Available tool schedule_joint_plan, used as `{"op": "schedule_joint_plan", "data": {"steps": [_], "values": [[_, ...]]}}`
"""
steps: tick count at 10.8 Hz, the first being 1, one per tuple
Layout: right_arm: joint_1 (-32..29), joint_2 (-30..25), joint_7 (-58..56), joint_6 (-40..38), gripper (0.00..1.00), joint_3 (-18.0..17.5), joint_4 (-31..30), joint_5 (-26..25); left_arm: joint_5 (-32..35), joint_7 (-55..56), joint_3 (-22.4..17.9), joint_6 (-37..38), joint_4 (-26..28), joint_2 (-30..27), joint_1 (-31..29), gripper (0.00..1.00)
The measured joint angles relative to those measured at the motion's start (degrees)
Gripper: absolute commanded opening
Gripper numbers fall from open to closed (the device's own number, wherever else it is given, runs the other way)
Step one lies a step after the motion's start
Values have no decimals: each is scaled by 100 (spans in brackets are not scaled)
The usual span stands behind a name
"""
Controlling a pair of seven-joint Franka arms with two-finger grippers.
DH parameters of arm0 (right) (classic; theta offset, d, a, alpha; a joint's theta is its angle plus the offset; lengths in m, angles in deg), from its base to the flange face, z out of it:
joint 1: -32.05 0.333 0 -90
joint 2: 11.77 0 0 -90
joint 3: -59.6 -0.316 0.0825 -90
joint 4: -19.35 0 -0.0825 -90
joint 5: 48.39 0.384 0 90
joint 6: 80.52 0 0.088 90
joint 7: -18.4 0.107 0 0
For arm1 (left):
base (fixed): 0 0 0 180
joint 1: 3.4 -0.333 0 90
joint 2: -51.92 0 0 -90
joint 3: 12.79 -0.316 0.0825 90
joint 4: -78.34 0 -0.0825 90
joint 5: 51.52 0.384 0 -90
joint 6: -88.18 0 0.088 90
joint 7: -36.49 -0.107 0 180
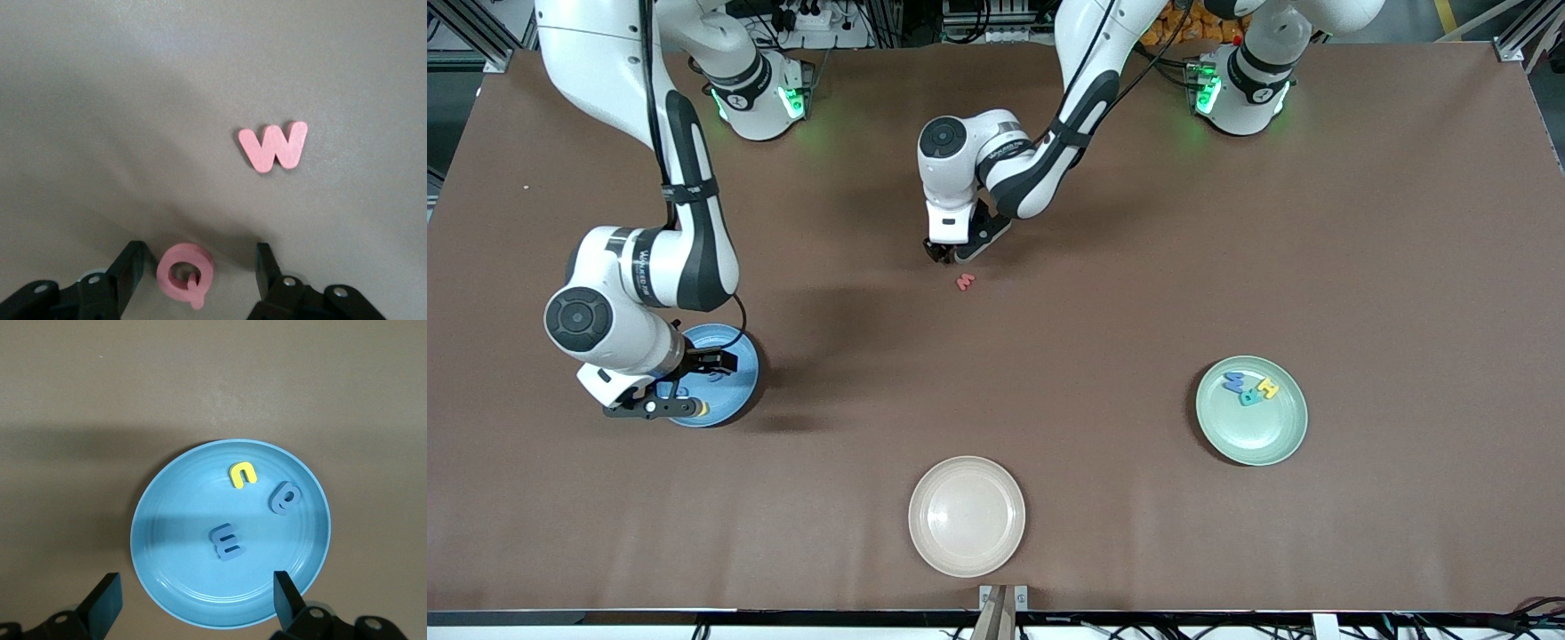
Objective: Sort upper and lower case letters into plates
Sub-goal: 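Grasp the pink Q with the left gripper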
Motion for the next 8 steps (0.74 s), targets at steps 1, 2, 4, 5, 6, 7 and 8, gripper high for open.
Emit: {"op": "schedule_joint_plan", "data": {"steps": [1,2,4,5,6,7,8], "values": [[0,1,1,0,100,0,0,0,0,5,-2,0,-5,0,15,42],[0,3,2,0,100,0,0,0,0,6,-4,1,-8,0,20,29],[2,10,2,0,100,-1,0,0,0,7,-5,2,-46,-5,21,0],[5,14,2,0,100,-2,0,0,0,7,-12,3,-65,-18,24,0],[7,20,2,0,100,-2,0,0,18,-16,-14,-1,-67,-3,38,0],[13,33,2,0,100,-4,0,0,43,-191,-14,-6,-72,-2,47,0],[37,42,2,0,100,-6,0,0,44,-474,-37,-25,-86,-3,49,0]]}}
